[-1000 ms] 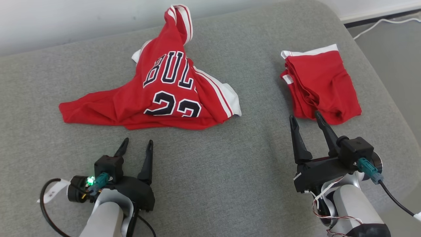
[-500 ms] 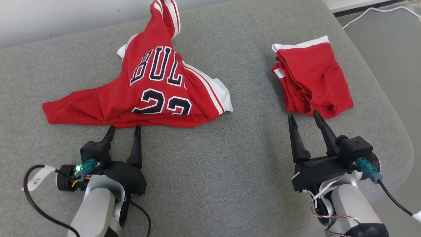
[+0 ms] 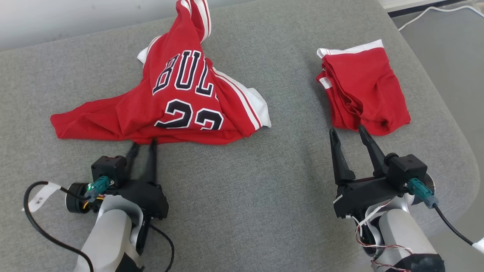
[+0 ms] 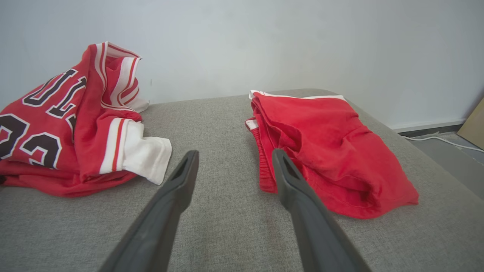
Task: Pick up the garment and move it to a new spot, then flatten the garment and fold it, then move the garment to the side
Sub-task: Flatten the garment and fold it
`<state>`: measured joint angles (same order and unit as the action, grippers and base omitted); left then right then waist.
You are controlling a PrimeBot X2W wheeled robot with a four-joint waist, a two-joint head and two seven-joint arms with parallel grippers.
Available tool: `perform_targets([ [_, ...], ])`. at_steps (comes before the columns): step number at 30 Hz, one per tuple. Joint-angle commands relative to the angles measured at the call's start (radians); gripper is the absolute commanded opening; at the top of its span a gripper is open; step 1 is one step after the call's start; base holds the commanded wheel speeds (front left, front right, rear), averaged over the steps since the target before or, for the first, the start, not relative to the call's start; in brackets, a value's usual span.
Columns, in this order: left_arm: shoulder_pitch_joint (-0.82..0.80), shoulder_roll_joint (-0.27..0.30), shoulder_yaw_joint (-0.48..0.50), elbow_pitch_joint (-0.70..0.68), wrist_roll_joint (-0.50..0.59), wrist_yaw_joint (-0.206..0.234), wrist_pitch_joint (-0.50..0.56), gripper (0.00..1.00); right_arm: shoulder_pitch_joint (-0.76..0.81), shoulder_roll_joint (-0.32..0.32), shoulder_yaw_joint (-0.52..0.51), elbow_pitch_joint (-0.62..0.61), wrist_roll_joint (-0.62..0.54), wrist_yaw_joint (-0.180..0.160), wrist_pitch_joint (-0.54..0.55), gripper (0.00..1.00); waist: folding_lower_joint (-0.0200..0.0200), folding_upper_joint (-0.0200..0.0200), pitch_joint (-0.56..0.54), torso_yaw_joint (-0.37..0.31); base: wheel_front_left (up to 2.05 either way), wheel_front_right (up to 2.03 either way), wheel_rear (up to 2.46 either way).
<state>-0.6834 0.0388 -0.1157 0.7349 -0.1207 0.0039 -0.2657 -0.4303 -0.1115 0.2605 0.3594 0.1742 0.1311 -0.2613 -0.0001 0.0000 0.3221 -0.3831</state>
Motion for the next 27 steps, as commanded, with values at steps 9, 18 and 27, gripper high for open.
perform_targets([
  [9, 0.041, 0.017, 0.000, -0.106, -0.018, -0.002, 0.001, 0.00, 0.010, -0.011, -0.018, 0.009, -0.004, -0.001, -0.005, 1.00, 0.0001, 0.0000, -0.032, 0.066, 0.00, 0.00, 0.00],
  [18, 0.121, 0.014, 0.039, -0.337, 0.024, 0.009, 0.001, 0.00, 0.046, -0.017, -0.022, 0.041, -0.004, -0.001, -0.005, 1.00, 0.0001, 0.0000, -0.115, 0.225, 0.00, 0.00, 0.00],
  [27, 0.191, 0.047, 0.129, -0.501, 0.067, 0.014, 0.001, 0.00, 0.084, -0.001, -0.030, 0.068, -0.002, -0.001, -0.005, 1.00, 0.0001, 0.0000, -0.177, 0.366, 0.00, 0.00, 0.00],
])
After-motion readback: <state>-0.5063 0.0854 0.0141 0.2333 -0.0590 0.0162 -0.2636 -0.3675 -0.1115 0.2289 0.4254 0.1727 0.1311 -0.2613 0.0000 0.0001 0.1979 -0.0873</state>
